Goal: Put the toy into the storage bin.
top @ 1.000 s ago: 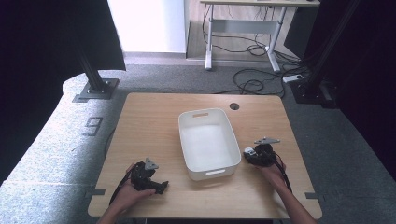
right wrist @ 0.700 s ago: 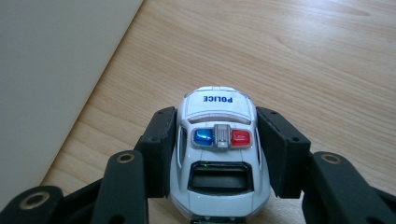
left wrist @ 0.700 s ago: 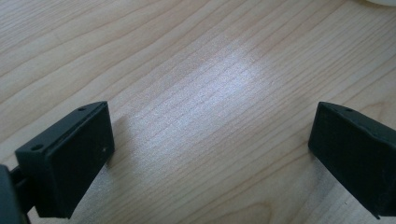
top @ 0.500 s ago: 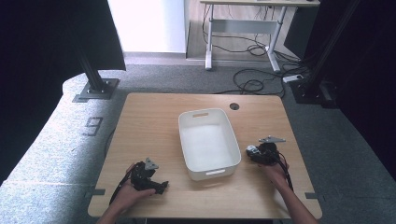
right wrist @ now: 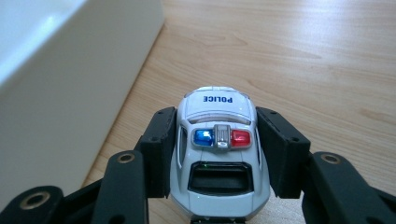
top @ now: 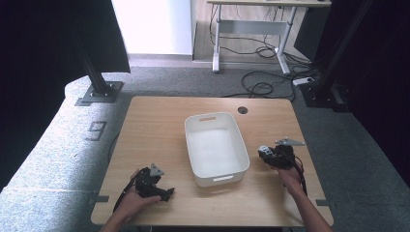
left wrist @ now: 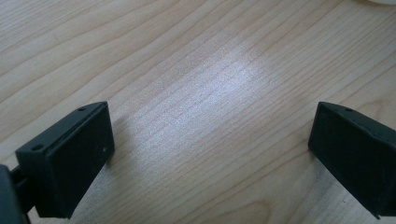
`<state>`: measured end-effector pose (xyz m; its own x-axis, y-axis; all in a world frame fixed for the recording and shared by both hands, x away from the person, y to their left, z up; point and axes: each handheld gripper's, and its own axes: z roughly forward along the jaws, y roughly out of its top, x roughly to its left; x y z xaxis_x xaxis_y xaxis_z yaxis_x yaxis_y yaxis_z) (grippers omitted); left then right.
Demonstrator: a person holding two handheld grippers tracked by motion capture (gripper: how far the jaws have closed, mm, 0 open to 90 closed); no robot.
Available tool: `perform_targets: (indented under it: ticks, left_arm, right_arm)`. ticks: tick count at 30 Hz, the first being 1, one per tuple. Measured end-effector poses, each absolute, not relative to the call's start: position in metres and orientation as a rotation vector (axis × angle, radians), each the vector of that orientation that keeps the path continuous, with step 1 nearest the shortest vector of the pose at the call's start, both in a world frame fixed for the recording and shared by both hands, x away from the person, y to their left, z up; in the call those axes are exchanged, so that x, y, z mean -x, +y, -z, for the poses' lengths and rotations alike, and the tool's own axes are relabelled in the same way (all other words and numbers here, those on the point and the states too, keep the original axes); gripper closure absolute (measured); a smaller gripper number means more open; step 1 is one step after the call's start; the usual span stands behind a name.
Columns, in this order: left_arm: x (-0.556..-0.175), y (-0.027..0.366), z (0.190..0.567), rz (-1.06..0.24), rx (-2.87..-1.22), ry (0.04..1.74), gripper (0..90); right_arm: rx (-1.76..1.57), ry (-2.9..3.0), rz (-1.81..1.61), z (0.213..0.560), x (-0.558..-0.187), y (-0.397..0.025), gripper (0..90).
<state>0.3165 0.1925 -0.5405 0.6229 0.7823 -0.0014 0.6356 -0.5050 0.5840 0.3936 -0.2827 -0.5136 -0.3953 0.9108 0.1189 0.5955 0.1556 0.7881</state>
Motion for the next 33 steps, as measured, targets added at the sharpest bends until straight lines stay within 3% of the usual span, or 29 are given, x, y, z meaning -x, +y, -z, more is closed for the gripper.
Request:
perform_targets:
  ticks: [33]
  left_arm:
    - [-0.316,0.192,0.540,-0.351,-2.310,1.102,0.4]
  right_arm:
    - [-1.317,2.030,-1.226,0.472,-0.377,-0.279,50.5]
